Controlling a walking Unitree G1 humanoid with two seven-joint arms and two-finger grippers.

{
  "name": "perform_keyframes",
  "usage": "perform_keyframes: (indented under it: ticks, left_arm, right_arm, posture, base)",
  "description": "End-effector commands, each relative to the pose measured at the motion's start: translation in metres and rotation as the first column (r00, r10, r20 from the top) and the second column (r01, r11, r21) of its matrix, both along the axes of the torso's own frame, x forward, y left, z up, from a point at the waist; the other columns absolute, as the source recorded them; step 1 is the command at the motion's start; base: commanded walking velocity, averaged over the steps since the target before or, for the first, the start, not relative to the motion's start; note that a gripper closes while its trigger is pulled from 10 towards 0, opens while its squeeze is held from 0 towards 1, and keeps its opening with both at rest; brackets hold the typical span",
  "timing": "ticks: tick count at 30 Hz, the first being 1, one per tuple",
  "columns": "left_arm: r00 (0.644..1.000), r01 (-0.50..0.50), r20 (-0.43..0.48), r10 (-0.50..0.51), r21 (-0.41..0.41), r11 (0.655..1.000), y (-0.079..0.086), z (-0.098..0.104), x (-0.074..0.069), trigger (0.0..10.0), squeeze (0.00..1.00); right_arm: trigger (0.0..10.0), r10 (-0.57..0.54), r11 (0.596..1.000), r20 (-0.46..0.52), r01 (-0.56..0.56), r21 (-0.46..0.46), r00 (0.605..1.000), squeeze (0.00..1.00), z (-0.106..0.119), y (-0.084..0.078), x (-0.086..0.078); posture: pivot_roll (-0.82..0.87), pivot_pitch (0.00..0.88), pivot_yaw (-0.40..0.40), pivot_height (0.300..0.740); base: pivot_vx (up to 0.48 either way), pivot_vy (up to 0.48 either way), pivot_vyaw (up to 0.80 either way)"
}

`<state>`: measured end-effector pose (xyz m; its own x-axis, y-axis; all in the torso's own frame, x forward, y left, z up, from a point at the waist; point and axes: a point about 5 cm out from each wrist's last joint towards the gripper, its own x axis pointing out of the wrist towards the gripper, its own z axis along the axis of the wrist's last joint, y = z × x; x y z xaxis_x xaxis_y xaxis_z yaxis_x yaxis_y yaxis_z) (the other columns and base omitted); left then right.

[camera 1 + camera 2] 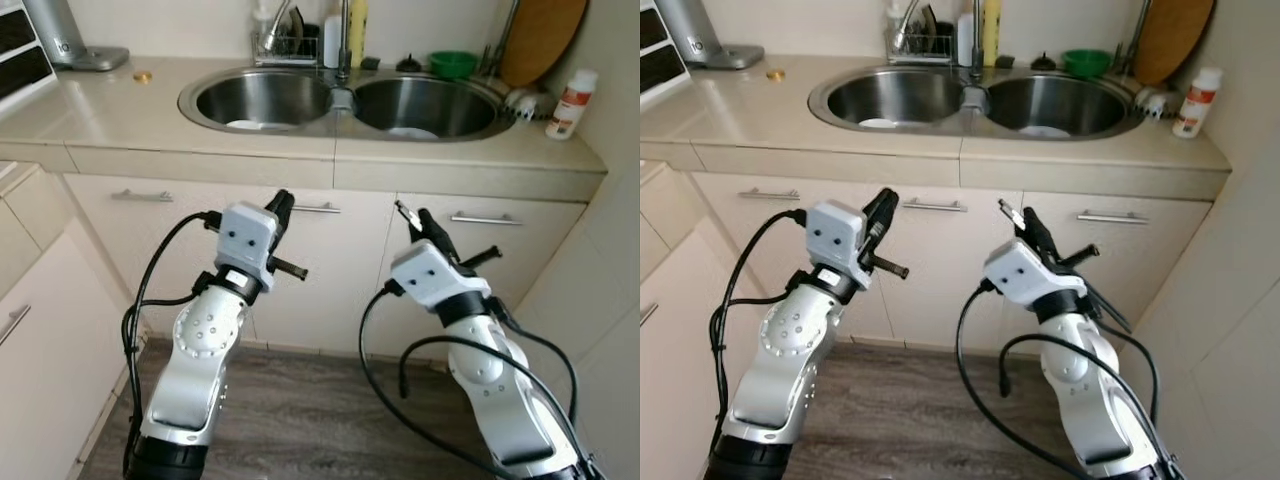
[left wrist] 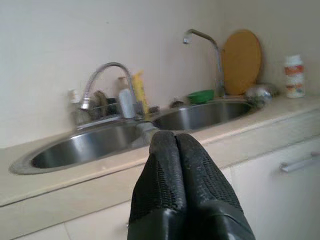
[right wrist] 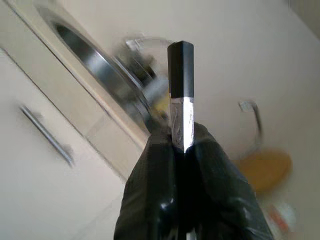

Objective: Kitchen organization

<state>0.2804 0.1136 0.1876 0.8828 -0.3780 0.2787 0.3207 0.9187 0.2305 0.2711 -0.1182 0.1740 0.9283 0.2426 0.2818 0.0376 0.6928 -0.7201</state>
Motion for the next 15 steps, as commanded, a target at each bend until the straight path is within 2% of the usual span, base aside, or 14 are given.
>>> perform_keyframes:
  ticks: [1, 5, 15]
  left_arm:
    - [1.0, -0.001, 0.022, 0.001, 0.001, 1.0, 0.002, 0.005, 0.0, 10.0, 0.0]
    - [1.0, -0.006, 0.029, 0.006, -0.001, 1.0, 0.002, 0.005, 0.0, 10.0, 0.0]
    - [0.999, -0.008, 0.032, 0.008, -0.005, 1.0, 0.002, 0.005, -0.001, 10.0, 0.0]
  right_arm:
    - [10.0, 0.052, 0.999, 0.046, -0.052, -0.009, 0.998, 0.0, 0.009, 0.013, 0.002]
    - [10.0, 0.079, 0.996, 0.058, -0.081, 0.025, 0.995, 0.0, 0.013, 0.015, 0.002]
    - [10.0, 0.06, 0.997, 0.122, -0.066, 0.047, 0.991, 0.0, 0.03, 0.008, 0.009]
  posture:
    - [0.09, 0.0, -0.032, 0.74]
    - [0.1, 0.0, -0.038, 0.74]
    - [0.09, 0.0, -0.039, 0.74]
  base:
    - [0.285, 0.0, 0.8]
    - [0.283, 0.0, 0.8]
    - [0.299, 0.0, 0.0]
